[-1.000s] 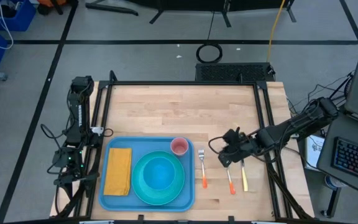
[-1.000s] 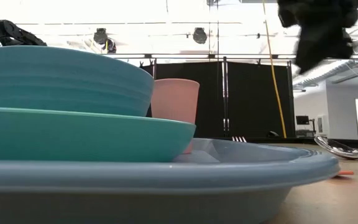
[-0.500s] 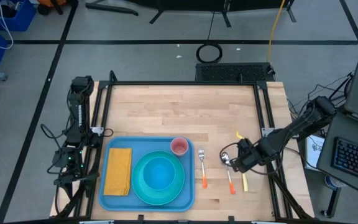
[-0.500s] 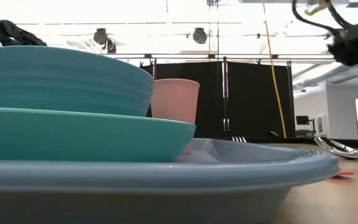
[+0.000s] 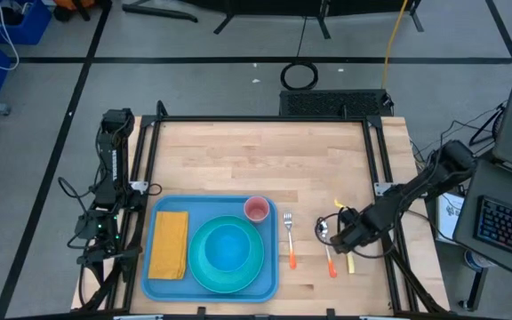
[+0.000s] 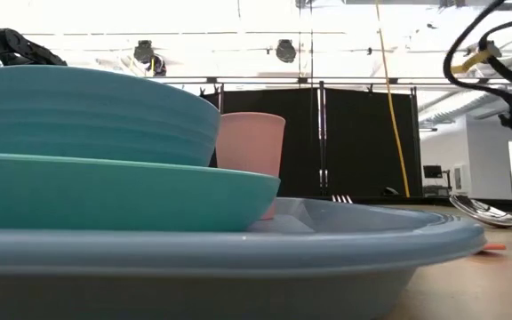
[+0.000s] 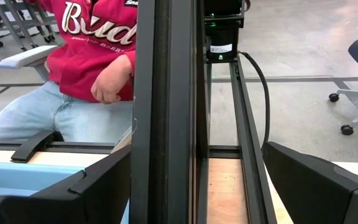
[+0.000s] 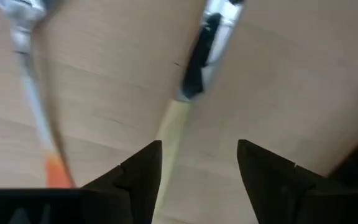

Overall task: Set up tray
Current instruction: Put the yellow table knife on top of the yellow table napkin on the blue tray

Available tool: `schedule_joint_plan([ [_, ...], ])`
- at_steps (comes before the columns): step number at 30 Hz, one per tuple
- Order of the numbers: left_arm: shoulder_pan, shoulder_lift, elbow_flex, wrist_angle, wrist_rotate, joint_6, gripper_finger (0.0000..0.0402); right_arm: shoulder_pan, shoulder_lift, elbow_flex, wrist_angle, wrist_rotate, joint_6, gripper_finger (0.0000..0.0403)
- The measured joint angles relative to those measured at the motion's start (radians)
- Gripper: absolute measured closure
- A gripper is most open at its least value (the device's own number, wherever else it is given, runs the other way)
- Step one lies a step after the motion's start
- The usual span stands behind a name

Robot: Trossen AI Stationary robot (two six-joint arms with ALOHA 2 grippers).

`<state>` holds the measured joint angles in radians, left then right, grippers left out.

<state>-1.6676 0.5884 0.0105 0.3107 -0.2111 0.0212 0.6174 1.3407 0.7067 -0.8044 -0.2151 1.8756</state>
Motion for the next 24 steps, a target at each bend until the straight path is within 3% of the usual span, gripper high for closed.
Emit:
schedule_joint_plan([
  [19, 0.0, 0.0, 0.0, 0.0, 0.0, 0.0, 0.005, -0.001, 0.096, 0.002, 0.095, 0.0, -0.037, 0.0246],
  [24, 0.0, 0.0, 0.0, 0.0, 0.0, 0.0, 0.005, -0.001, 0.1, 0.002, 0.096, 0.0, -0.052, 0.0276],
])
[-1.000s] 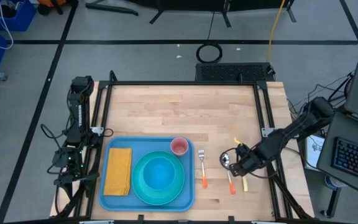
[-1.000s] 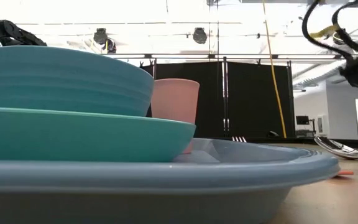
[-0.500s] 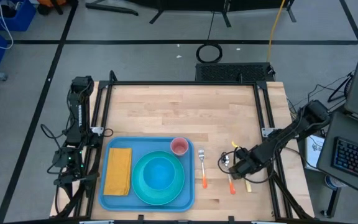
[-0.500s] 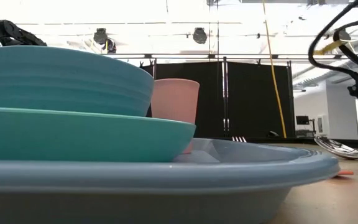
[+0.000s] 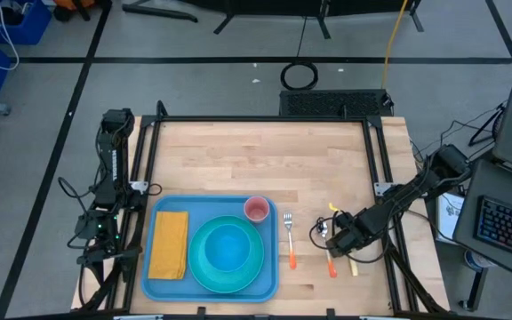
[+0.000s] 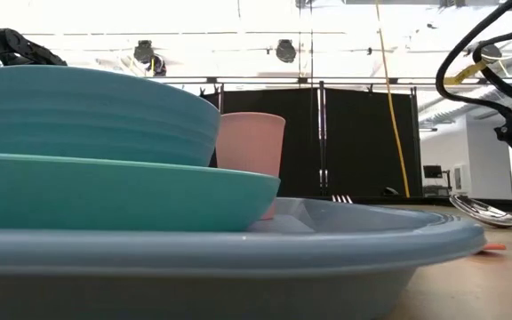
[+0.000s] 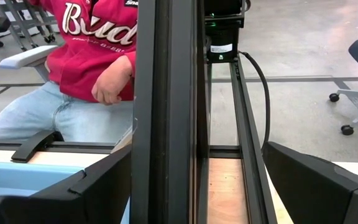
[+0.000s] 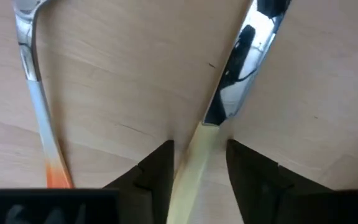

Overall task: Set up tray
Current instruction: Put the yellow table knife on top of the yellow table napkin on the blue tray

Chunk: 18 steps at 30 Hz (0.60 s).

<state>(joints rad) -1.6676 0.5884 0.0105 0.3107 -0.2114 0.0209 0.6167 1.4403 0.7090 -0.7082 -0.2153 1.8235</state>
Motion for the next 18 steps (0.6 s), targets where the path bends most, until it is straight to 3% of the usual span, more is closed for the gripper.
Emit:
schedule_joint_plan([
  [7, 0.0, 0.0, 0.0, 0.0, 0.0, 0.0, 0.005, 0.0, -0.006, -0.002, 0.009, -0.049, -0.073, 0.0378],
  [14, 0.0, 0.0, 0.0, 0.0, 0.0, 0.0, 0.005, 0.001, -0.074, -0.003, 0.031, 0.029, -0.164, 0.0366],
  [18, 0.0, 0.0, 0.0, 0.0, 0.0, 0.0, 0.005, 0.001, -0.112, -0.003, 0.065, 0.088, -0.172, 0.0379],
])
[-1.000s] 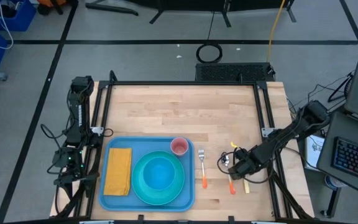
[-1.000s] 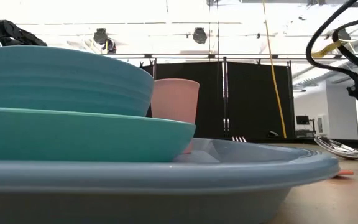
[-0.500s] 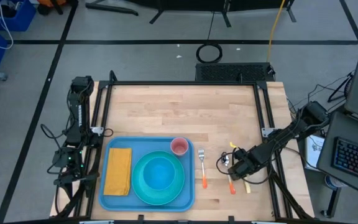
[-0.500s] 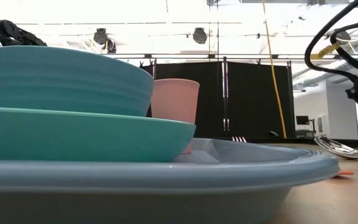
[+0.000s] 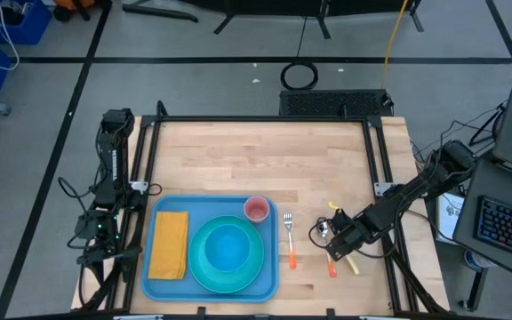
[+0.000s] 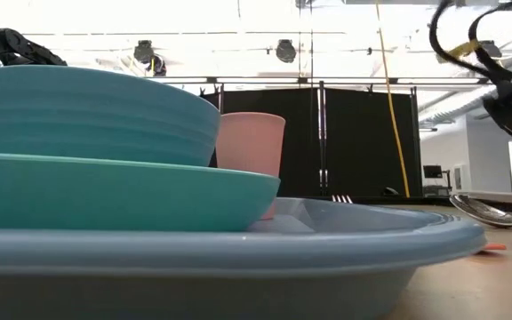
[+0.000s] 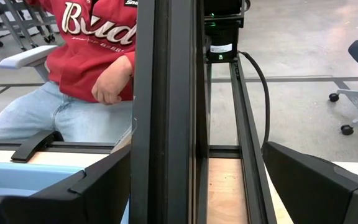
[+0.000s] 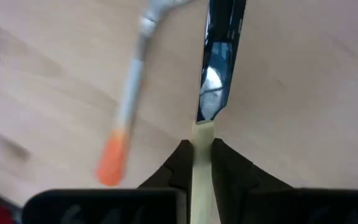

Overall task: Set up tray
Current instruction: Put the yellow table knife on top of the yellow table napkin on the blue tray

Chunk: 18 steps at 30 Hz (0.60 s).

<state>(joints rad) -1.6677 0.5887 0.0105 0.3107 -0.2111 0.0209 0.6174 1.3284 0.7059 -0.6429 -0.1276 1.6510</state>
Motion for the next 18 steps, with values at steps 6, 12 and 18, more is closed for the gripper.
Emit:
schedule_joint_plan([
  [6, 0.0, 0.0, 0.0, 0.0, 0.0, 0.0, 0.005, -0.001, -0.018, 0.0, -0.004, 0.064, 0.02, 0.0359],
  [12, 0.0, 0.0, 0.0, 0.0, 0.0, 0.0, 0.005, 0.0, -0.019, 0.0, -0.058, 0.058, 0.077, 0.0325],
  [18, 0.0, 0.0, 0.0, 0.0, 0.0, 0.0, 0.005, 0.007, -0.019, 0.0, -0.18, -0.022, 0.134, 0.0347],
])
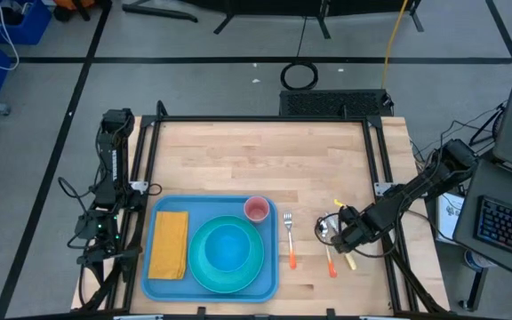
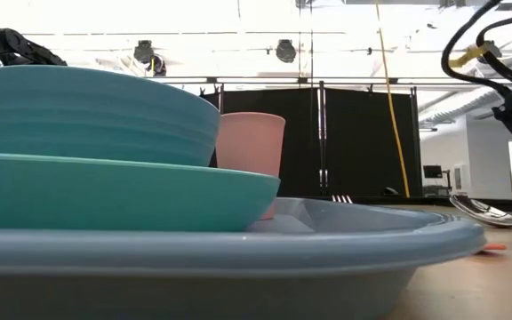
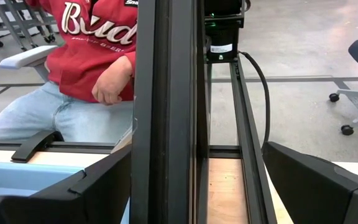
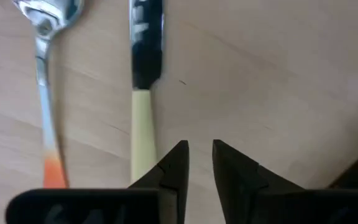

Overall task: Set up tray
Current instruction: Put the yellow table knife on top of the yellow table napkin on the blue tray

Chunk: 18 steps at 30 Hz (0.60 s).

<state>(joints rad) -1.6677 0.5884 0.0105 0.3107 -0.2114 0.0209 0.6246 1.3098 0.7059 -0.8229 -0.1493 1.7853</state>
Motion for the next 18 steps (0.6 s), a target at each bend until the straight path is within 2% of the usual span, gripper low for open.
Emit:
schedule_joint_plan([
  [10, 0.0, 0.0, 0.0, 0.0, 0.0, 0.0, 0.005, 0.001, 0.0, 0.001, 0.177, 0.037, -0.038, 0.0369],
  [14, 0.0, 0.0, 0.0, 0.0, 0.0, 0.0, 0.005, 0.002, 0.015, 0.001, 0.175, 0.049, -0.016, 0.0361],
  [18, 0.0, 0.0, 0.0, 0.0, 0.0, 0.0, 0.005, 0.006, 0.048, 0.001, 0.149, 0.042, 0.0, 0.0337],
])
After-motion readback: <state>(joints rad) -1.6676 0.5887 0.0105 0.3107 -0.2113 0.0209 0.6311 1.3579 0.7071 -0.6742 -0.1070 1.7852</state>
